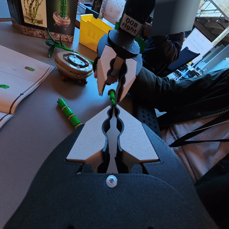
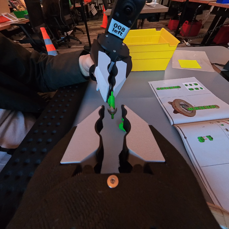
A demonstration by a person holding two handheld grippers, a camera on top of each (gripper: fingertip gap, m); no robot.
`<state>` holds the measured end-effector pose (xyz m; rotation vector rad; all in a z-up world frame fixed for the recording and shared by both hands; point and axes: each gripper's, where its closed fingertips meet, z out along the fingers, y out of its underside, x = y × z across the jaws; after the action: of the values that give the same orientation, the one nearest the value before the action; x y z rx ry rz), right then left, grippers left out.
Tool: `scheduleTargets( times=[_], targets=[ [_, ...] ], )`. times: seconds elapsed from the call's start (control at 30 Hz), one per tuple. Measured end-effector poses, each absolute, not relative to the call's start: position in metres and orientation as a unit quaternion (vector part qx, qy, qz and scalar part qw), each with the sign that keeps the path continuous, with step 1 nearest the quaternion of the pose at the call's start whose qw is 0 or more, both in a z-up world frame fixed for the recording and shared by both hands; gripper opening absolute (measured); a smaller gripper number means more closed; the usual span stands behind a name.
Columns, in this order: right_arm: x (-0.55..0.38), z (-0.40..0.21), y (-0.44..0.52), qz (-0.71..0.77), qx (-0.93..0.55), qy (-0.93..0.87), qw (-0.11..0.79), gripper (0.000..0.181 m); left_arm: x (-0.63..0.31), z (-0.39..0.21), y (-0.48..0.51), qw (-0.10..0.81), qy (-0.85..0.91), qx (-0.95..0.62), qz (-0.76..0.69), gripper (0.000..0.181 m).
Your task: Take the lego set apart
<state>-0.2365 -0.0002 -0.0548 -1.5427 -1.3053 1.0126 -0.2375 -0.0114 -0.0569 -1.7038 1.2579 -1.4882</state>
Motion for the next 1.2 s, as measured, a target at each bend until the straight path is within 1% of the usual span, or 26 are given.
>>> scheduleTargets(
  times=[0.1, 0.13, 0.23, 0.33, 0.43, 0.5, 0.53, 0.57, 0.63, 0.77, 0.9, 1.0, 1.13, 1.2],
  targets=[
    [-0.239, -0.054, -0.003, 0.419, -0.615, -0.519, 0.420, 0.028, -0.237, -0.060, -0.012, 0.276, 0.476, -0.635, -0.542, 0.001],
    [-0.240, -0.054, -0.004, 0.421, -0.615, -0.520, 0.417, 0.025, -0.237, -0.061, -0.012, 0.276, 0.479, -0.637, -0.538, 0.001],
    [-0.239, -0.057, -0.004, 0.417, -0.619, -0.524, 0.410, 0.010, -0.236, -0.064, -0.014, 0.276, 0.489, -0.635, -0.530, 0.001],
    [-0.238, -0.056, -0.006, 0.424, -0.620, -0.524, 0.402, 0.009, -0.235, -0.064, -0.016, 0.284, 0.504, -0.628, -0.521, 0.001],
    [-0.238, -0.053, -0.005, 0.422, -0.619, -0.522, 0.408, 0.008, -0.236, -0.056, -0.015, 0.314, 0.504, -0.614, -0.519, 0.002],
    [-0.237, -0.055, -0.006, 0.418, -0.621, -0.526, 0.403, 0.008, -0.238, -0.053, -0.009, 0.328, 0.492, -0.619, -0.517, 0.023],
    [-0.238, -0.056, -0.006, 0.416, -0.623, -0.527, 0.402, 0.008, -0.238, -0.053, -0.005, 0.333, 0.486, -0.622, -0.515, 0.027],
    [-0.238, -0.057, -0.007, 0.415, -0.624, -0.528, 0.398, 0.008, -0.238, -0.052, -0.004, 0.335, 0.485, -0.621, -0.516, 0.027],
    [-0.240, -0.061, -0.008, 0.414, -0.630, -0.530, 0.389, 0.008, -0.236, -0.054, -0.009, 0.327, 0.493, -0.617, -0.520, 0.024],
    [-0.240, -0.068, -0.006, 0.388, -0.639, -0.540, 0.385, 0.009, -0.229, -0.067, -0.014, 0.313, 0.512, -0.621, -0.504, 0.009],
    [-0.236, -0.075, -0.003, 0.362, -0.648, -0.551, 0.382, 0.009, -0.226, -0.074, -0.011, 0.316, 0.514, -0.627, -0.493, 0.008],
    [-0.237, -0.077, -0.005, 0.348, -0.646, -0.561, 0.383, 0.009, -0.226, -0.073, -0.011, 0.311, 0.510, -0.627, -0.501, 0.012],
    [-0.237, -0.078, -0.006, 0.340, -0.643, -0.569, 0.384, 0.008, -0.227, -0.075, -0.012, 0.307, 0.512, -0.629, -0.498, 0.006],
    [-0.237, -0.080, -0.006, 0.330, -0.643, -0.575, 0.384, 0.008, -0.227, -0.078, -0.012, 0.304, 0.518, -0.632, -0.489, 0.006]
  ],
)
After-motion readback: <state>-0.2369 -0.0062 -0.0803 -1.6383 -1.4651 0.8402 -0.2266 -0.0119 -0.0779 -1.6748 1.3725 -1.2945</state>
